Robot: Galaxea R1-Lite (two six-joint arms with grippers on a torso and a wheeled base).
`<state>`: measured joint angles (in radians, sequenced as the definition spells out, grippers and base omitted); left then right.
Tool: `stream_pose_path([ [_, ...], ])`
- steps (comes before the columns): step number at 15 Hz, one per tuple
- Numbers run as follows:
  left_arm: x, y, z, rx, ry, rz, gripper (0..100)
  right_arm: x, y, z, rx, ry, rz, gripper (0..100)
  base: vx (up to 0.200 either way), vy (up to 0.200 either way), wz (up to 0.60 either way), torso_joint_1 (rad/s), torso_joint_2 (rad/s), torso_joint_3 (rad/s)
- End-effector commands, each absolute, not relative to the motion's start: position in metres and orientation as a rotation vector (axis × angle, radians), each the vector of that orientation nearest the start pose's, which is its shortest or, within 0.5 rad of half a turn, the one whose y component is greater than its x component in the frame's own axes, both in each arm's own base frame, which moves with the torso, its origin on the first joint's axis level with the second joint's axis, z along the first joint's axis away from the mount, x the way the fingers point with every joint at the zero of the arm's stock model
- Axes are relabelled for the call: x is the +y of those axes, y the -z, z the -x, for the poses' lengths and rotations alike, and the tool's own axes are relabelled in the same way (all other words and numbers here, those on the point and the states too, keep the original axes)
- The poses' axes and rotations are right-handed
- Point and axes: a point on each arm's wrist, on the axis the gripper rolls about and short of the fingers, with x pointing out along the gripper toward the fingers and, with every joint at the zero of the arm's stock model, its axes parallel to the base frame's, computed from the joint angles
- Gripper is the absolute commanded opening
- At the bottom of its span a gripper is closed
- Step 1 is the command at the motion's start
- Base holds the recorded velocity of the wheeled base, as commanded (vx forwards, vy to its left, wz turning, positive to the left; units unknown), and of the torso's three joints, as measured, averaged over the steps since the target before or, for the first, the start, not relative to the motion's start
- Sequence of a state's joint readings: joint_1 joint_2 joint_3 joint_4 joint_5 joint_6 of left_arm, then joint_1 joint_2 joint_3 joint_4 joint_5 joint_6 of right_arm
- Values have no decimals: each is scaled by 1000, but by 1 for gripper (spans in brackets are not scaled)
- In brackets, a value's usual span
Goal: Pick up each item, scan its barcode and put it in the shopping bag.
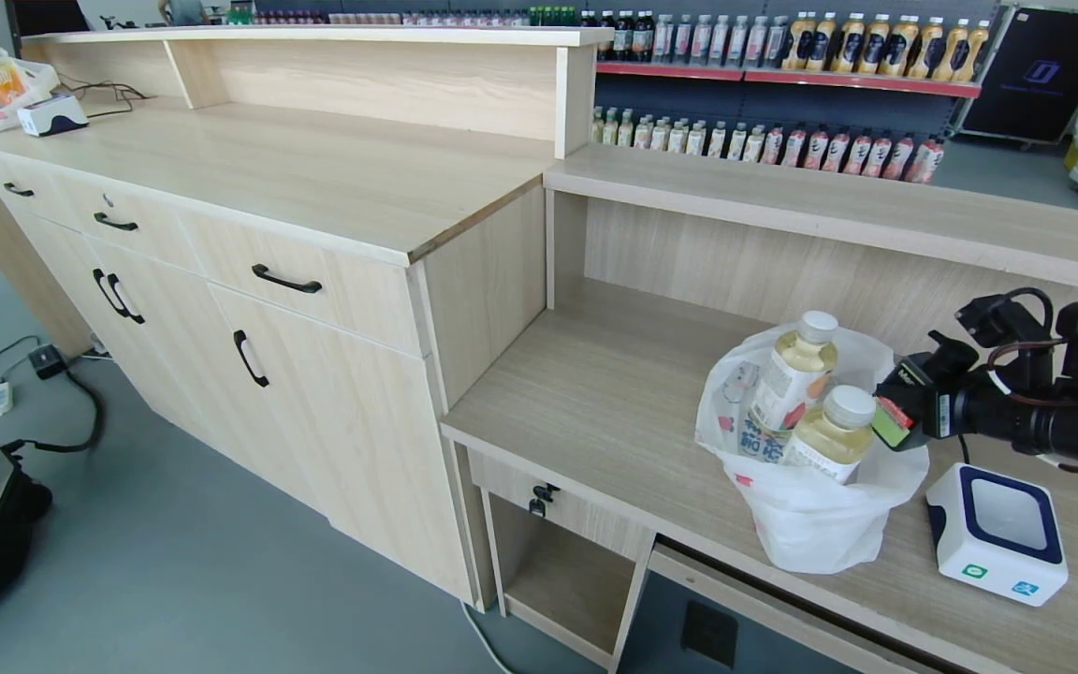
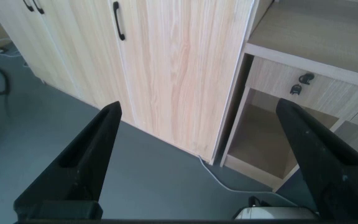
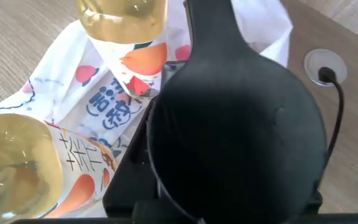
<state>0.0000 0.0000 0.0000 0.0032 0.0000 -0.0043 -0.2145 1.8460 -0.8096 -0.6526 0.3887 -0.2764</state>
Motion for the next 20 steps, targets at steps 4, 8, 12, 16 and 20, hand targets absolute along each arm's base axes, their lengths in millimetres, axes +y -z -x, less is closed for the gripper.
stream_pose_path([
  [4,0,-75,23,3,0,5,100,-51,-118,-335,392,-267,149,0,0,0,0,0,0,0],
  [8,0,-75,23,3,0,5,100,-50,-111,-335,416,-273,143,0,0,0,0,0,0,0],
  [12,0,-75,23,3,0,5,100,-50,-95,-336,464,-280,134,0,0,0,0,0,0,0],
  [16,0,-75,23,3,0,5,100,-50,-84,-338,477,-282,130,0,0,0,0,0,0,0],
  [20,0,-75,23,3,0,5,100,-48,-77,-336,499,-290,124,0,0,0,0,0,0,0],
])
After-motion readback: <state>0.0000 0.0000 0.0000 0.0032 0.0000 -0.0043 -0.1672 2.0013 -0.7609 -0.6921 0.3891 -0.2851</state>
